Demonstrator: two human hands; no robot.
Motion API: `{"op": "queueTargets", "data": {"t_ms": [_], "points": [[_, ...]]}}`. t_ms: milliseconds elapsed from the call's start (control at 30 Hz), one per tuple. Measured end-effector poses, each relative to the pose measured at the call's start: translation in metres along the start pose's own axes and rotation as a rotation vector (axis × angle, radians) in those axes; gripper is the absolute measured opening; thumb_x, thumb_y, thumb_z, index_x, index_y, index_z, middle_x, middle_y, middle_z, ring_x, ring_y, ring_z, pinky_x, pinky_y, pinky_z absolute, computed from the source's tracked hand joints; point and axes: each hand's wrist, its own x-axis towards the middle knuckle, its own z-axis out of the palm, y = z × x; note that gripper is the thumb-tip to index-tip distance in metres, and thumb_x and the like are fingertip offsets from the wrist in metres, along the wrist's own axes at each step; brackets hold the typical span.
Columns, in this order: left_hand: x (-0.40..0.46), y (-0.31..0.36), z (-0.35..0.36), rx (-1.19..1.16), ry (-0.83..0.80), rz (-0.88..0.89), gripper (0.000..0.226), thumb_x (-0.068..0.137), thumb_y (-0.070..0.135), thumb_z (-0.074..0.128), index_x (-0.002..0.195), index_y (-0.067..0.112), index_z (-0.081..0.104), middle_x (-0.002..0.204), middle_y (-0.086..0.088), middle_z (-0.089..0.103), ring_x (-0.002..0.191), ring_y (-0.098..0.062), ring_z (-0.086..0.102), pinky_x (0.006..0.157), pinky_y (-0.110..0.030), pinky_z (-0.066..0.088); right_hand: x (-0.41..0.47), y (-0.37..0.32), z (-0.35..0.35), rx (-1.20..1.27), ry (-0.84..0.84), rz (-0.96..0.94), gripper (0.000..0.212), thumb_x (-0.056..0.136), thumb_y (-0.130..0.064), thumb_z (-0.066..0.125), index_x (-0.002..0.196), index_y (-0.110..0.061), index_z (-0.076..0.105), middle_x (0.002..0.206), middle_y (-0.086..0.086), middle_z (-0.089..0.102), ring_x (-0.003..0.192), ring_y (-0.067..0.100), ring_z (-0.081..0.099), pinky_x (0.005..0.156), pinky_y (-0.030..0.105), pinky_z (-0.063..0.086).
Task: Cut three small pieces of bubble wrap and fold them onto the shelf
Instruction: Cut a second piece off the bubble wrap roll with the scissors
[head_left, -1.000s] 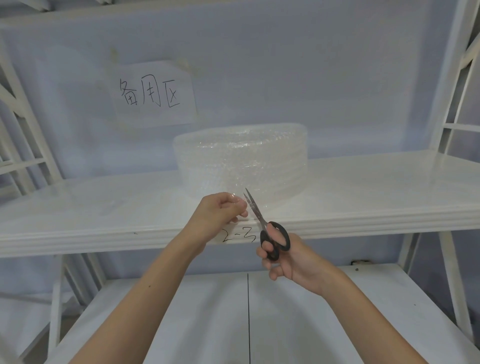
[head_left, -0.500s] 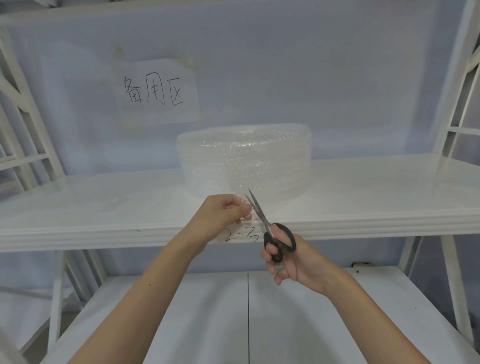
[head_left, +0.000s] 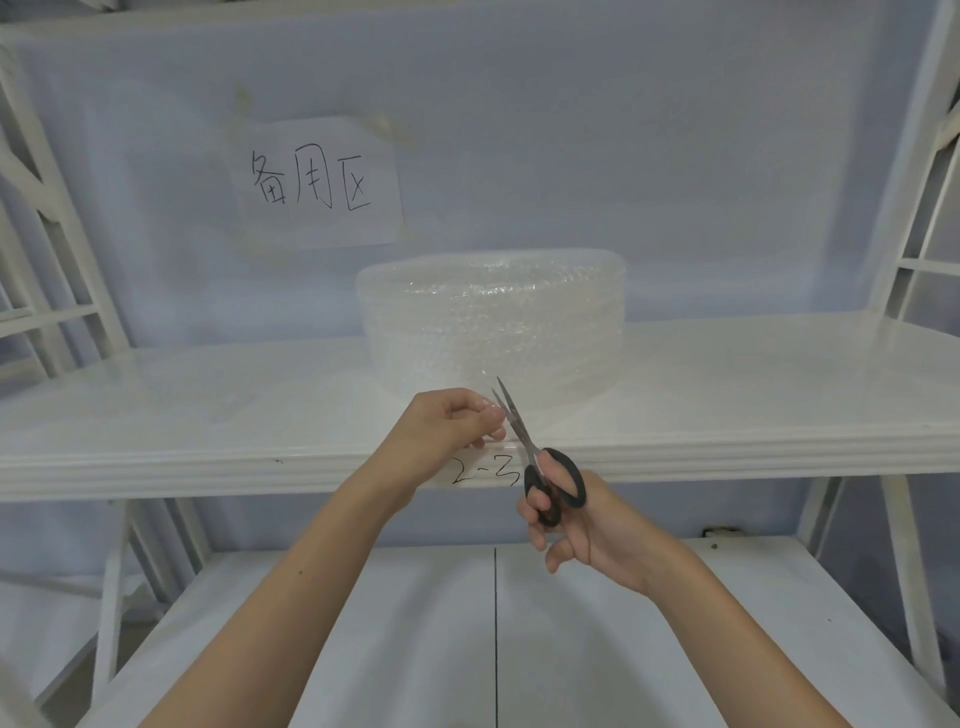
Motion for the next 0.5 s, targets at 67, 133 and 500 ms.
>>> {"op": "queueTargets", "data": {"t_ms": [67,133,500], "points": [[0.0001,-0.0003,-0.0012,-0.001,0.000,-0.004,0.021,0.091,0.023,0.068,0.096,0.003,0.072,0.078,0.003,0.075,0.080,-0.012,0.065,0.077,-0.021,0.051,0.0020,-0.0022,0.0011,-0.014,0.007,0.011,0.044,0.080,-0.056,0.056,0.068,-0.014,0.047,0.071,0.002,0.050,0.053,0.017,0.051,0.039,0.025,0.044],[0.0001,0.0006,-0.0015,-0.005,0.003,-0.007,0.022,0.091,0.023,0.068,0.096,0.002,0.072,0.078,0.002,0.075,0.080,-0.012,0.065,0.077,-0.021,0.051,0.0032,-0.0035,0.0019,-0.018,0.015,0.032,0.045,0.079,-0.057,0.056,0.068,-0.014,0.048,0.071,0.000,0.050,0.050,0.017,0.051,0.032,0.020,0.036],[-0.0014,0.0031,-0.0019,-0.010,0.000,-0.021,0.011,0.091,0.022,0.068,0.085,0.014,0.074,0.075,0.004,0.074,0.073,-0.009,0.063,0.075,-0.019,0.051,0.0033,0.0009,0.0018,0.017,-0.009,0.076,0.052,0.071,-0.066,0.059,0.068,-0.015,0.050,0.072,-0.001,0.052,0.050,0.019,0.047,0.030,0.019,0.030]]}}
